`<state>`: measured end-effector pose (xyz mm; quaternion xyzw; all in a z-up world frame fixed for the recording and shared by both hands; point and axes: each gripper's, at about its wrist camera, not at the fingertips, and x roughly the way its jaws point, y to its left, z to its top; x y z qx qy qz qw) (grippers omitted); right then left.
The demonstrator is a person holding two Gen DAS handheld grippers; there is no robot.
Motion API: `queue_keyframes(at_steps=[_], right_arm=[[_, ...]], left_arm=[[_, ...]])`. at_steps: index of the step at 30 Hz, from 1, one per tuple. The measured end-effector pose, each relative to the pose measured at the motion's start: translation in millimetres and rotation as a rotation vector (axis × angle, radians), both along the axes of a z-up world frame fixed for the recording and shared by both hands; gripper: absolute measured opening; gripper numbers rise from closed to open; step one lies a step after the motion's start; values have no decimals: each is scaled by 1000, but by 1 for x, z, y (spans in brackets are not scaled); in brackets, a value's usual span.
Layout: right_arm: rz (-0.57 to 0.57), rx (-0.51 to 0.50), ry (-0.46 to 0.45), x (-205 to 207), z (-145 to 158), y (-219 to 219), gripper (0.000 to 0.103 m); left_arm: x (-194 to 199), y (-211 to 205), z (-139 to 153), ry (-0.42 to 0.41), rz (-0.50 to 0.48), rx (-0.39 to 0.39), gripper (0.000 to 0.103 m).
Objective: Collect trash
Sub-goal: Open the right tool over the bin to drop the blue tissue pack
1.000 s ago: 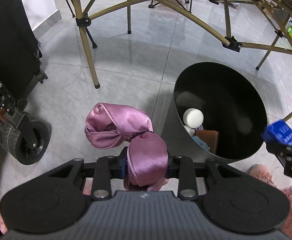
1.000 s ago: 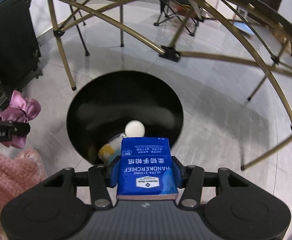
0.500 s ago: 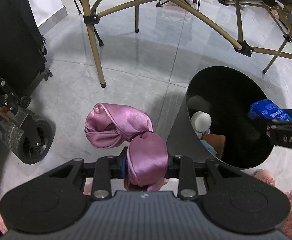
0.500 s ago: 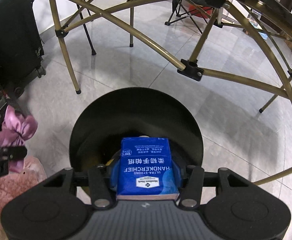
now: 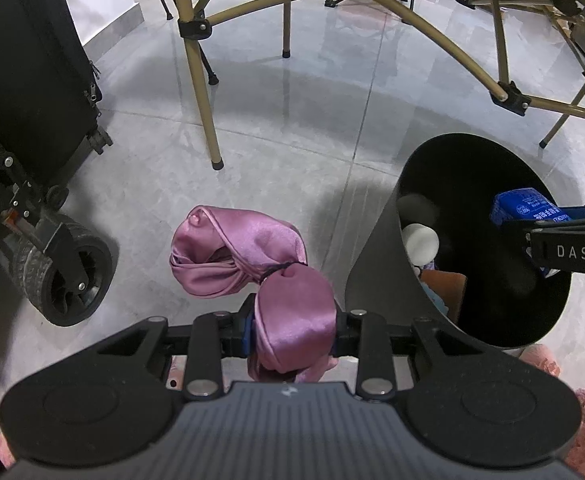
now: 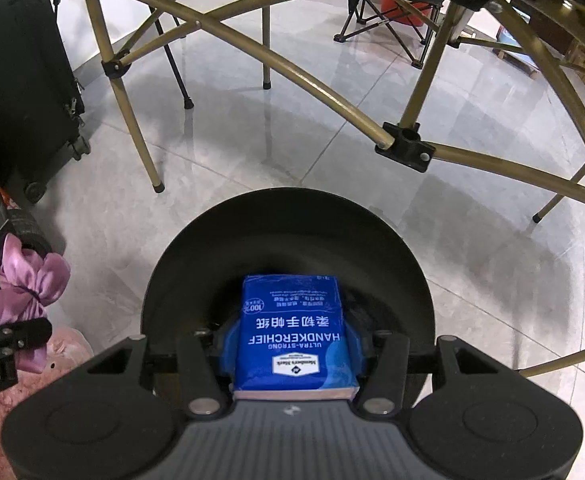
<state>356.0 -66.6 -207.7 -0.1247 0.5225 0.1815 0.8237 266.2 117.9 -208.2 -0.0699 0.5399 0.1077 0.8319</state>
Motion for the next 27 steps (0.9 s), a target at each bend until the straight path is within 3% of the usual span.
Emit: queue_keyframes(at_steps=[10,11,13,14,18,27], right_arm=[[-12,11,31,6,-7,4,53],[-20,19,36,8,-8,3,57],[-40,28,42,11,-8,1,92],[-43,28,36,12,-8,1,95],[-45,8,32,12,-9,2,103],[-36,-4,57,7,-14,2,103]], left_arm=[[6,4,-2,-5,8,-7,32],[6,4,-2,-4,8,-9,32],[6,5,-2,-5,8,-9,32],[6,5,-2,-5,7,-11,32],[5,5,-2,-8,6,-14,32],[2,3,2,-22,-1,-13,32]])
